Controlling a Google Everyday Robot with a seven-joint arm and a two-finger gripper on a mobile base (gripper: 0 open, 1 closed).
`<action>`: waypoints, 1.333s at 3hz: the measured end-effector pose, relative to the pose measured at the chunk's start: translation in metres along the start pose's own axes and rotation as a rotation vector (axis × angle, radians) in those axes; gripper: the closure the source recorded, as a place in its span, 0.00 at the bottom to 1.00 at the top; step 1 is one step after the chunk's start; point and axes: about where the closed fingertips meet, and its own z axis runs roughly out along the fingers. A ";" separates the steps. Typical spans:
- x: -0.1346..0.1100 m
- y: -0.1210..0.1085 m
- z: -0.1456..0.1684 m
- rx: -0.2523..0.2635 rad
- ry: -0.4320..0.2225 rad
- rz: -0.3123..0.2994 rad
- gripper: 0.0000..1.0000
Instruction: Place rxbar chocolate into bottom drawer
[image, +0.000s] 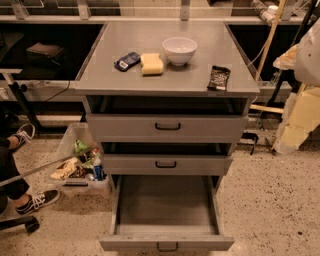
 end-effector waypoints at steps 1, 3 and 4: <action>0.000 0.000 0.000 0.000 0.000 0.000 0.00; -0.023 -0.057 0.028 -0.007 -0.007 -0.078 0.00; -0.050 -0.113 0.066 -0.037 -0.017 -0.119 0.00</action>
Offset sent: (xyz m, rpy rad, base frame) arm 0.0329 0.0010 -0.0033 -0.0124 -0.0035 0.0389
